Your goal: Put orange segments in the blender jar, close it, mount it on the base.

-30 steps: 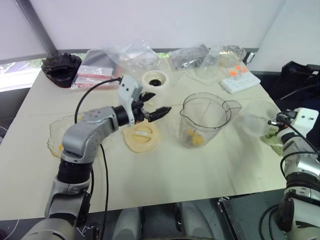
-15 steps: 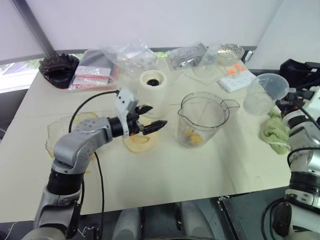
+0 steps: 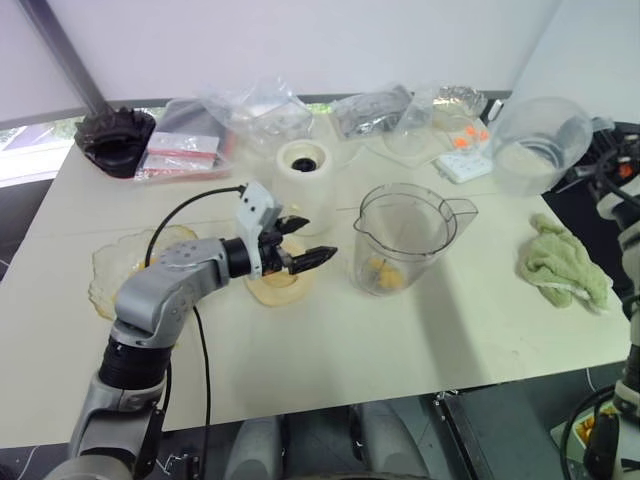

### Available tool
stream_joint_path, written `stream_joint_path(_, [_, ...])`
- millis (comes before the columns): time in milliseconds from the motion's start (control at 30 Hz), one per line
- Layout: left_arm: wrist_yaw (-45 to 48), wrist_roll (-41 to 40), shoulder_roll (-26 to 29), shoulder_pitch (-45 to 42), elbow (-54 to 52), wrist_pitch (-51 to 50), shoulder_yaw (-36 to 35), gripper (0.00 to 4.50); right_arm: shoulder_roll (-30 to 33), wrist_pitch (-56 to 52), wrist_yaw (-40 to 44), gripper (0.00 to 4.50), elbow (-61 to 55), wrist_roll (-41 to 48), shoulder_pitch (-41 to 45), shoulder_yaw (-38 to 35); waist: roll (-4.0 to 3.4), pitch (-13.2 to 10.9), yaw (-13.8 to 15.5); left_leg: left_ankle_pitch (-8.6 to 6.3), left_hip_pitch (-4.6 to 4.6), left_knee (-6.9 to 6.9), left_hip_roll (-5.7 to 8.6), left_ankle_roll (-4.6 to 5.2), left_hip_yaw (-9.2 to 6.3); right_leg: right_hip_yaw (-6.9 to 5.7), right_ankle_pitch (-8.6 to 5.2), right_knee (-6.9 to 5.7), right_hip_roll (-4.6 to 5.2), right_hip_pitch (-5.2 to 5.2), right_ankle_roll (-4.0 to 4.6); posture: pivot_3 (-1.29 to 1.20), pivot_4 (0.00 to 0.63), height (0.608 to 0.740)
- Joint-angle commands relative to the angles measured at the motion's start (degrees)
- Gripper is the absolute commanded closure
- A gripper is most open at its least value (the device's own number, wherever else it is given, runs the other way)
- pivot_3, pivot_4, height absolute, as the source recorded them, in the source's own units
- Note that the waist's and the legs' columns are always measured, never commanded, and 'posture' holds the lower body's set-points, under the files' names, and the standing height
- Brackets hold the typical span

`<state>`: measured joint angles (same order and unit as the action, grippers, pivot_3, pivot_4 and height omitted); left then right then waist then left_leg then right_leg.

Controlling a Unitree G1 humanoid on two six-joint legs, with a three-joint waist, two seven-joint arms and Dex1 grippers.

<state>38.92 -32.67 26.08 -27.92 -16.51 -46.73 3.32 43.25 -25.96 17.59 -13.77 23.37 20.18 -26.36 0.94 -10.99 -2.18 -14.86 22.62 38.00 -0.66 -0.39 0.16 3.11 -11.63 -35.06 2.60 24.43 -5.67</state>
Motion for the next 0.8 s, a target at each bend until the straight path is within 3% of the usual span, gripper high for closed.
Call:
stream_joint_path(33, [0.9, 0.8, 0.5, -0.4, -0.3, 1.8, 0.2, 0.00, 2.2, -0.6, 1.5, 4.44, -6.6, -0.2, -0.6, -0.6, 0.00, 0.0, 0.0, 0.00, 0.00, 0.00, 0.00, 0.00, 0.00, 0.00, 0.00, 0.00, 0.00, 0.00, 0.00, 0.00, 0.150, 0.740])
stream_joint_path(800, [1.3, 2.6, -0.8, -0.9, 1.5, 3.8, 1.3, 0.00, 8.0, 4.1, 7.2, 4.44, -11.5, -15.2, -1.0, 7.7, 0.04, 0.0, 0.0, 0.00, 0.16, 0.00, 0.00, 0.00, 0.01, -0.02, -0.01, 0.06, 0.03, 0.15, 0.02, 0.00, 0.150, 0.740])
